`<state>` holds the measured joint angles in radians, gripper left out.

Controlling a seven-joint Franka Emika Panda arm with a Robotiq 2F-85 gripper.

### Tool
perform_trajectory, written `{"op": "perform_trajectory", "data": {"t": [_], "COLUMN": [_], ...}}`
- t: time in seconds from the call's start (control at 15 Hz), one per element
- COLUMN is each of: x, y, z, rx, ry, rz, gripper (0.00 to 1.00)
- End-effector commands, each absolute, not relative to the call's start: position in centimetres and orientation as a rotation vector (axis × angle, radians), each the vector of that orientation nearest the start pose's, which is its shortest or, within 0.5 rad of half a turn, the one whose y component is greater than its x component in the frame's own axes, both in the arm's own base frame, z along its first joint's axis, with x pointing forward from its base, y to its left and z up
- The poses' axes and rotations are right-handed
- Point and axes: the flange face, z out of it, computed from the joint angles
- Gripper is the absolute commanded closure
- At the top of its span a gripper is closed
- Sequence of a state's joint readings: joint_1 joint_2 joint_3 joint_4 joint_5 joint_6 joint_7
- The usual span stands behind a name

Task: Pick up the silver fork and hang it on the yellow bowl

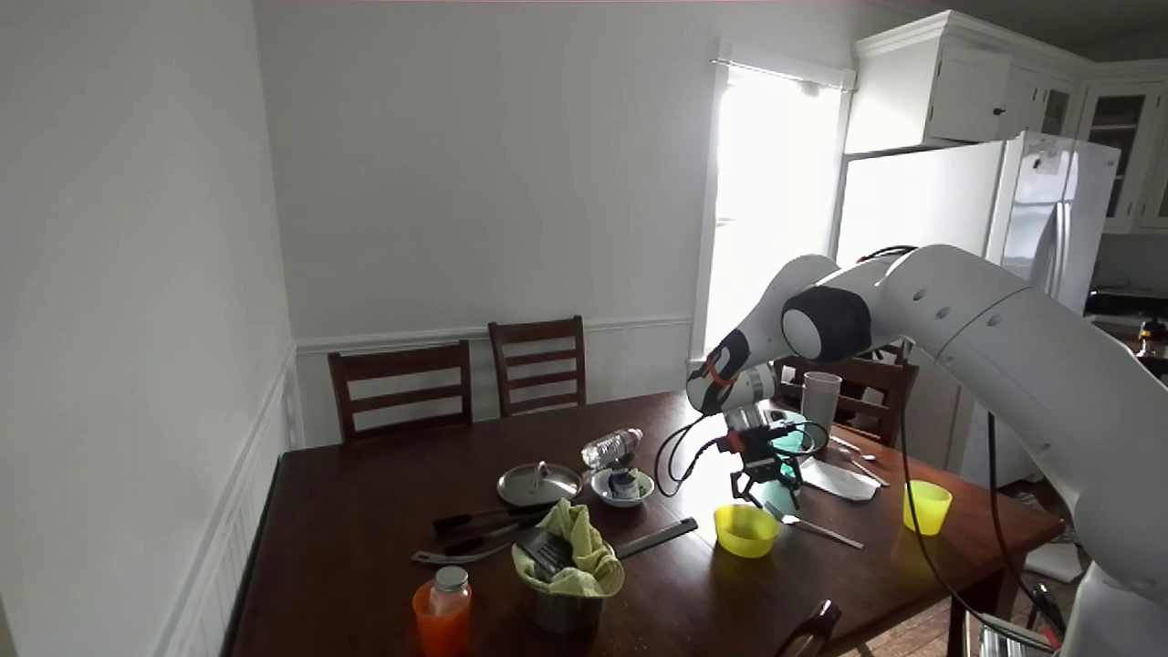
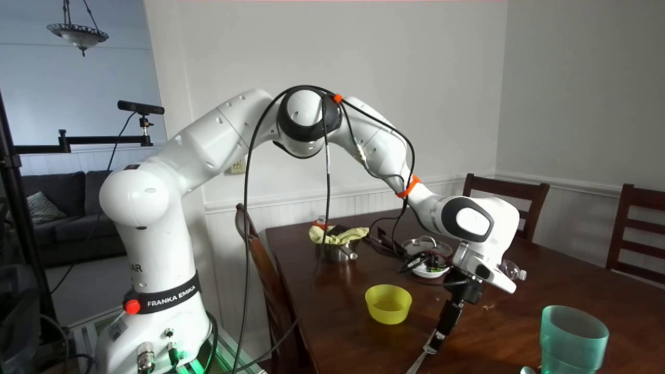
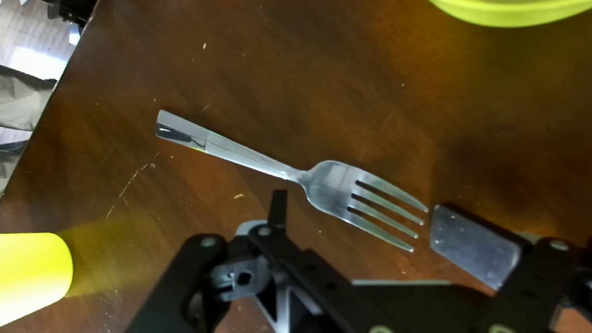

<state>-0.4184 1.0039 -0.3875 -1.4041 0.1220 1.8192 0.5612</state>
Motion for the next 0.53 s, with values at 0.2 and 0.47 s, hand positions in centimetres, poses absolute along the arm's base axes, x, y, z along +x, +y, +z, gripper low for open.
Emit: {"op": "perform_trajectory", "data": {"t": [0.2,0.47], "x": [49.43,49.78], "y": [-44.82,-45.02], "z": [9.37,9.60], "rx": [-2.519,-2.521], "ry": [2.027,2.035], "rz": [0.900,0.884], "gripper": [0.63,0.77]}}
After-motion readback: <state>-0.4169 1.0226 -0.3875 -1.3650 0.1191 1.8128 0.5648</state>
